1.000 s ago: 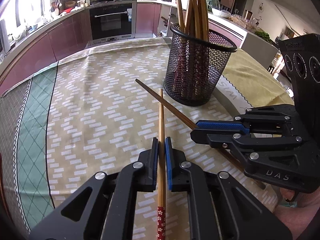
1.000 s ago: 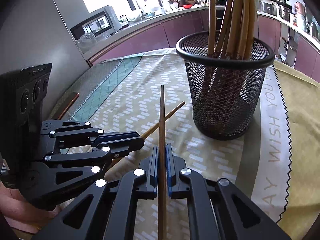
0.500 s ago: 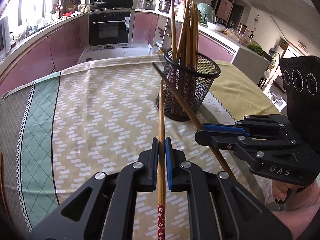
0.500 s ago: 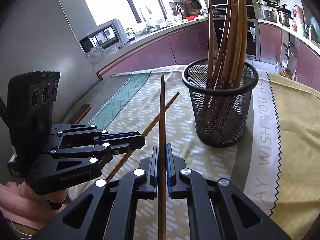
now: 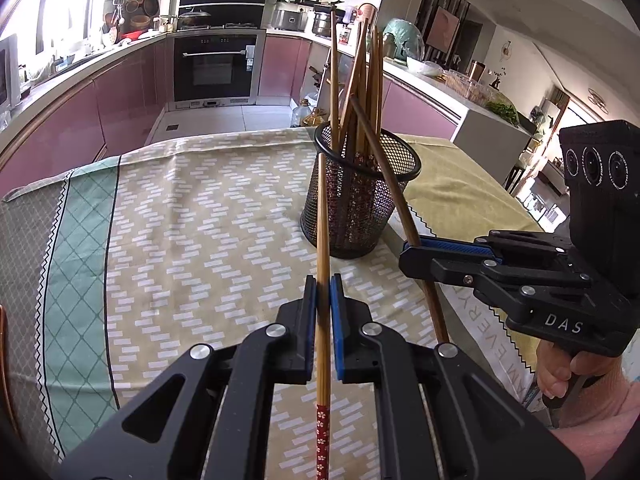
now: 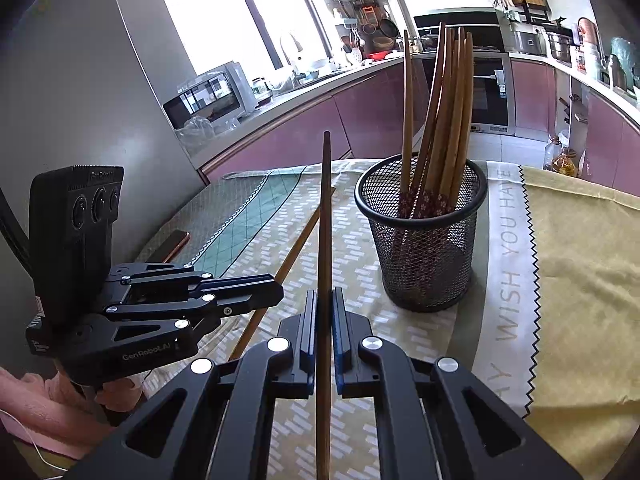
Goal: Organize utensils
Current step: 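Lift the chopstick upright with the right gripper toward the mesh holder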
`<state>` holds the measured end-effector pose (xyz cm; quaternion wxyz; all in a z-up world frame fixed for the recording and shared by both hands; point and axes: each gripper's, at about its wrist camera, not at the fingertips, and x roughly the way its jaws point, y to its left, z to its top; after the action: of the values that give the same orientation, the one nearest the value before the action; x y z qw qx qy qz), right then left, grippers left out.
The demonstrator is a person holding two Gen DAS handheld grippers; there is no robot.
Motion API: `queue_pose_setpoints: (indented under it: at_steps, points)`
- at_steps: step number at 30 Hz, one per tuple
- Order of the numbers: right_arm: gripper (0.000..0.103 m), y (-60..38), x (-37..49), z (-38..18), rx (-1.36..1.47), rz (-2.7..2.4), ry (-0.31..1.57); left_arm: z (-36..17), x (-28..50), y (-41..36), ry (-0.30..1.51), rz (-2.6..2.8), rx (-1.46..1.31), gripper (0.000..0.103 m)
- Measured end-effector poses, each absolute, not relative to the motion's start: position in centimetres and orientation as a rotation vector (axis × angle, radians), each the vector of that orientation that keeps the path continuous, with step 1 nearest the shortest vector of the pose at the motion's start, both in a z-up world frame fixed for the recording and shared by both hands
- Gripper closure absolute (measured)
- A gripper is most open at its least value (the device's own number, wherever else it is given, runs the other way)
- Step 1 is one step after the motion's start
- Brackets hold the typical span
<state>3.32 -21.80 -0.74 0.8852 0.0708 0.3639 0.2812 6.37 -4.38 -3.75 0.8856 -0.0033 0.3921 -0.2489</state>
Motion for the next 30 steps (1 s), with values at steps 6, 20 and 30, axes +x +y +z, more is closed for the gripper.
queue_pose_setpoints:
  at_steps: [6,20,30]
  points:
    - [0.097,-22.5,2.8,-0.3,0.158,0.58,0.742,-3.4,6.2,-4.3,0.802,-0.529,-0.022,0.095]
    - [0.097,-23.5,2.5,0.6,0.172,0.566,0.712,-2.2,6.0,-4.5,0.769,-0.548,-0.04,0.095]
    - [0.097,-23.9,2.6,0.9,0.175,0.56,0.7,-1.6,5.7,-4.7,0.753,-0.555,-0.044,0.095]
